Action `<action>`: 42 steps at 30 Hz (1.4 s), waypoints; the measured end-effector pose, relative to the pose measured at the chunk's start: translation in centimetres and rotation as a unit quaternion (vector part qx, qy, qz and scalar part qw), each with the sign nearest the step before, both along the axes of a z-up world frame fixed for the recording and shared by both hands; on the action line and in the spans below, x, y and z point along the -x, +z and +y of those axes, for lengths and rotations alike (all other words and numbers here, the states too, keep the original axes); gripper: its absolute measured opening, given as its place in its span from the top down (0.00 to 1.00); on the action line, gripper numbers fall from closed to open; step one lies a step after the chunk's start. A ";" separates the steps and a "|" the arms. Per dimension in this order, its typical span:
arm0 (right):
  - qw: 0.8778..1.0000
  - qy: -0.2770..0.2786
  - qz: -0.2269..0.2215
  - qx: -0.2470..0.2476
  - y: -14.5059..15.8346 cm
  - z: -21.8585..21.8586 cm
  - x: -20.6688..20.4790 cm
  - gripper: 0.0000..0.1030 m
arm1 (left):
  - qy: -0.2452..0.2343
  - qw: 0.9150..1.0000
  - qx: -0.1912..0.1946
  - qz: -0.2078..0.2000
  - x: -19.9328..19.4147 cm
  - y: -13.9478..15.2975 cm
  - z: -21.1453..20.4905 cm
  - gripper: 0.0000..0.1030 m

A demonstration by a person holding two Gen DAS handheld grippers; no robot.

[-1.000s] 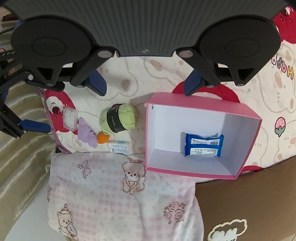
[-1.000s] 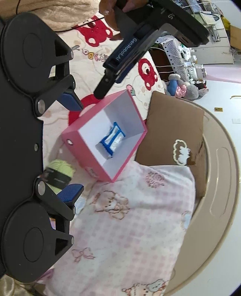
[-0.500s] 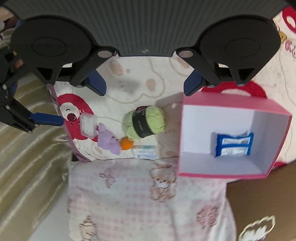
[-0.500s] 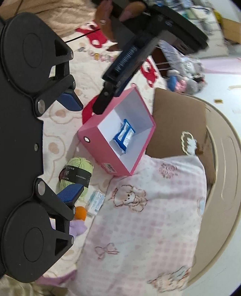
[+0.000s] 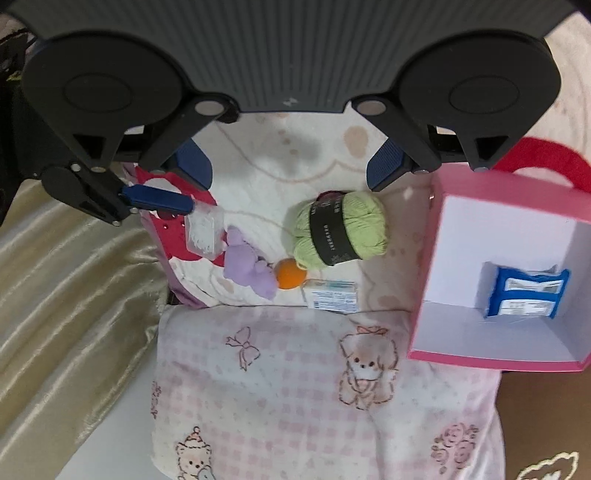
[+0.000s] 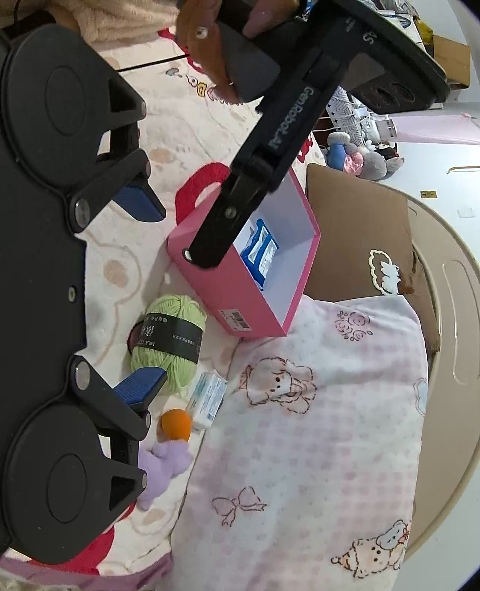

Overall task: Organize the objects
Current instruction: 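Move the right tool to the green yarn ball and close on it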

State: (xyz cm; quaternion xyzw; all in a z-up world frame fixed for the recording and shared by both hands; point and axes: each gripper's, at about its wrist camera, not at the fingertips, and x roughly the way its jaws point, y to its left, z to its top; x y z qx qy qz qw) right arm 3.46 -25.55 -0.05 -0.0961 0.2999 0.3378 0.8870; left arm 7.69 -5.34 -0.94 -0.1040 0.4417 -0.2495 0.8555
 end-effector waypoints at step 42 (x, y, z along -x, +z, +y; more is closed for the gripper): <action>0.996 -0.065 0.003 0.065 -13.5 2.6 -11.1 0.16 | 0.048 0.992 -0.073 -0.088 -6.8 -10.7 -3.7 0.44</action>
